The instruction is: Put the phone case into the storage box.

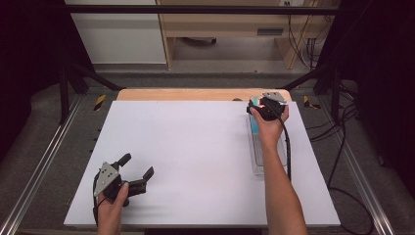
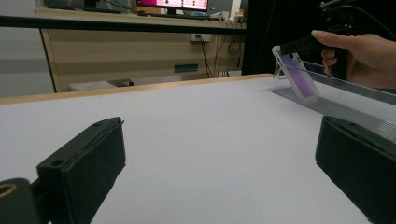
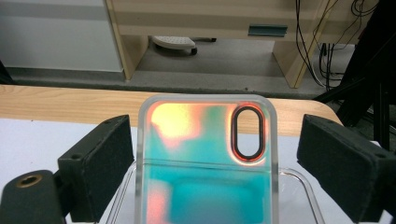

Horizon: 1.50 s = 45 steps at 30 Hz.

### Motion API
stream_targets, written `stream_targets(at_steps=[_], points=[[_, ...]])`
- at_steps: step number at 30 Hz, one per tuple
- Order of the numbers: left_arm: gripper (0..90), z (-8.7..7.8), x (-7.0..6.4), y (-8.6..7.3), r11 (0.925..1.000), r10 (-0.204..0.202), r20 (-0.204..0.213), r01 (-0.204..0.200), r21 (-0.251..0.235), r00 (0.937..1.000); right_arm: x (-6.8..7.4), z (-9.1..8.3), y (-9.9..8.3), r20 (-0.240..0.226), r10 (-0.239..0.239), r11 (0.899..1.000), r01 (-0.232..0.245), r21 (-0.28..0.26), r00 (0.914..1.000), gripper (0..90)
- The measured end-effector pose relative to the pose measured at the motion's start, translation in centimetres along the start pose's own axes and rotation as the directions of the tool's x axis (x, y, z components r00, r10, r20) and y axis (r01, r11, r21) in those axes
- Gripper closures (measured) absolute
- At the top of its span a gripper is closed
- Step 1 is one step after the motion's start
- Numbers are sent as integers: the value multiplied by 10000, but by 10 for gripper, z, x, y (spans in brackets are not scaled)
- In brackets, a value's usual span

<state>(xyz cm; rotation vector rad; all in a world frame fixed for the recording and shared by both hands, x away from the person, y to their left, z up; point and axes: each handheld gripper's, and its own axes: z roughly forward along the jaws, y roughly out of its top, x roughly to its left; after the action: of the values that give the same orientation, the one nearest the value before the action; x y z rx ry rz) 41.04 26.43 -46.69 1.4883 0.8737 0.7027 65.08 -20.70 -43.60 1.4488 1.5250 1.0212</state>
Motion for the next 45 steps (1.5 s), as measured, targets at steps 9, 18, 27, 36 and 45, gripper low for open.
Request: stream_targets(at_steps=[9,18,27,36,45], points=[[11,0,-1,0,10000,45,-8,-45,47,10000,-2,-4,2,-136,-33,9998,36,205,9999,56],[10,0,0,0,10000,23,-21,-23,6,10000,-3,-10,5,-486,133,9997,-124,195,9987,54],[10,-1,1,1,10000,-64,-84,64,-13,9999,3,-17,11,-883,195,9998,-186,117,9959,48],[10,-2,3,2,9999,-85,-125,84,-74,9999,6,-26,15,-1141,140,9999,-137,32,9934,44],[10,-3,3,2,10000,-44,-157,43,-66,9999,9,-30,17,-1302,45,9999,-57,-92,9915,43]])
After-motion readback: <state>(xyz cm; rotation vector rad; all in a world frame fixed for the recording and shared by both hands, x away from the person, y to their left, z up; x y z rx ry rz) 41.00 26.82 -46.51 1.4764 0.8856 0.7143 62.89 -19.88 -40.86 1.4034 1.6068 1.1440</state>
